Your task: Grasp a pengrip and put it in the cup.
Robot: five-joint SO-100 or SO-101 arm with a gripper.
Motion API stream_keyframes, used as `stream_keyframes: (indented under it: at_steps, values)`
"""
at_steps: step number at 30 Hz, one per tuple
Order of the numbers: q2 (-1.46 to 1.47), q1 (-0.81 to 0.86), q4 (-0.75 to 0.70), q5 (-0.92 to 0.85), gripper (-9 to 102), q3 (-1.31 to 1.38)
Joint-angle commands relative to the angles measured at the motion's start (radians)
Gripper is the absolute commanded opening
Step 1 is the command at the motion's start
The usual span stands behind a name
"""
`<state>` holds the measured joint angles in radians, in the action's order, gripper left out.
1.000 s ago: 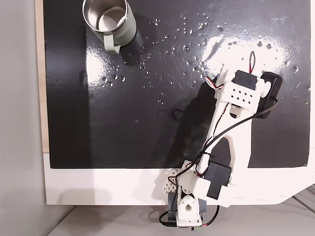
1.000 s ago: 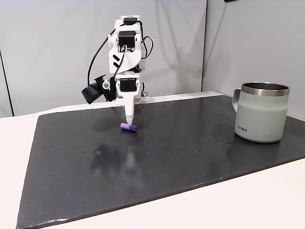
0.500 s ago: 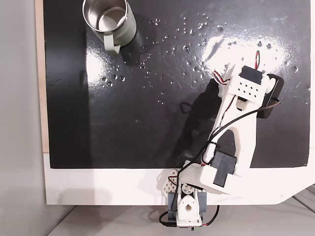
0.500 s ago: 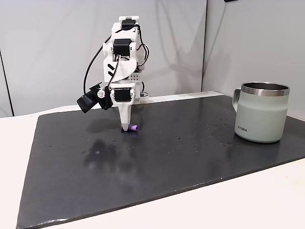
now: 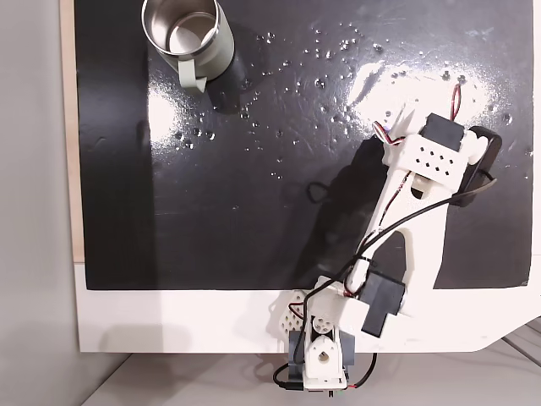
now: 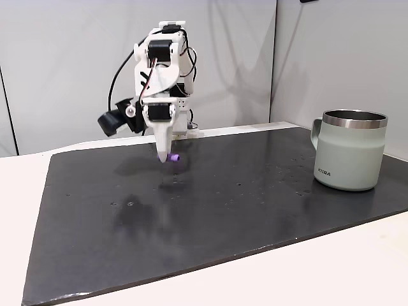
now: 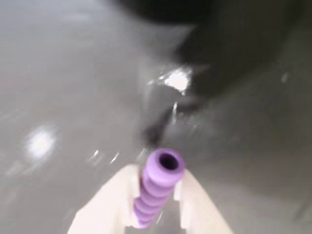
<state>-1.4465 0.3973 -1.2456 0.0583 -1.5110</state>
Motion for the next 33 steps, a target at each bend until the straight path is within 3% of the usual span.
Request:
stream_keyframes:
  at_steps: [1, 12, 26, 33]
  values:
    - [-0.107, -0.046, -0.112, 0.031, 0, 0.190]
    - [0.126, -0.273, -0.474, 0.104, 0, 1.020]
    - [0.425, -0.575, -0.282, -0.008, 0, 1.436]
    - [0.505, -0.658, -0.132, -0.034, 0, 1.460]
